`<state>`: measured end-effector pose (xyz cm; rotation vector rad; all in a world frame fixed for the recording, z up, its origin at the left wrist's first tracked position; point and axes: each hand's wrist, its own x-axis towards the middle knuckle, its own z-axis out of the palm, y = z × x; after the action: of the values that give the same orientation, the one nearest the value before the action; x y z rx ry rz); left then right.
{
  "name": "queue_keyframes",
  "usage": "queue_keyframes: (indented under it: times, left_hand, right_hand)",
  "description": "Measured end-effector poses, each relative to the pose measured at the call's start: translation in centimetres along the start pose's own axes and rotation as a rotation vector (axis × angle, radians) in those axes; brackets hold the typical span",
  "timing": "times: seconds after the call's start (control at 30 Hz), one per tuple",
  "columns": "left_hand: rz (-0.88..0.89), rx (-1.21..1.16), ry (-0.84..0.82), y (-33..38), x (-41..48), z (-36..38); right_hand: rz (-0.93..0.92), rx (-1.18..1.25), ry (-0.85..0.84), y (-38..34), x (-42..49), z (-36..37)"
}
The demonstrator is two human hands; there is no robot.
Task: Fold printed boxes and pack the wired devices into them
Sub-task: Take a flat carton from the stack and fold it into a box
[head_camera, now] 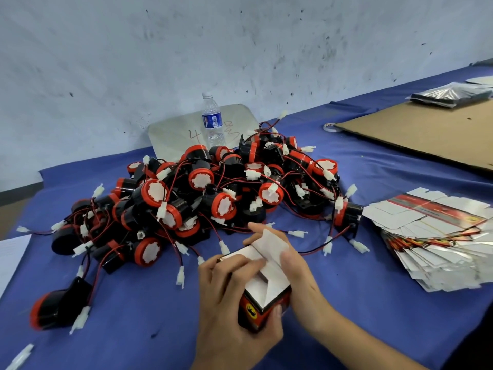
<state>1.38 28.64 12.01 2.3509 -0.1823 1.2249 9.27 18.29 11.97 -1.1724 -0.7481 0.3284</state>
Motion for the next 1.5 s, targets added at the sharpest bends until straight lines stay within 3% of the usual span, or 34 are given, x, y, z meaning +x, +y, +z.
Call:
queue_keyframes:
  times: [0.2,0.47,0.67,1.17,1.37,1.5]
  left_hand:
    - [0.031,0.020,0.027,-0.5,0.0,-0.1]
    - [-0.010,-0.061,0.072,-0.6,-0.6,0.2]
    - [-0.005,-0.188,0.144,-0.4,-0.5,0.8]
    - [0.049,-0.080,0.127,-1.2,-0.7,0.9]
    - [0.066,-0.056,0.193,-1.1,-0.4,0.4]
    - [0.039,-0.054,0.169,-1.4,-0.4,0.5]
  right_hand:
    - [0.084,-0.047,-0.051,-0.5,0.5,0.0]
    - [0.281,0.268,-0.232,-0.9,0.8,-0.7]
    - [0.295,0.376,-0.289,-1.0,1.0,-0.9]
    - [0.257,0.168,-0.202,-1.2,0.8,-0.9]
    - [0.356,0.362,-0.059,-1.0,1.1,-0.8]
    - [0.411,0.414,-0.123,-1.4,1.2,-1.3]
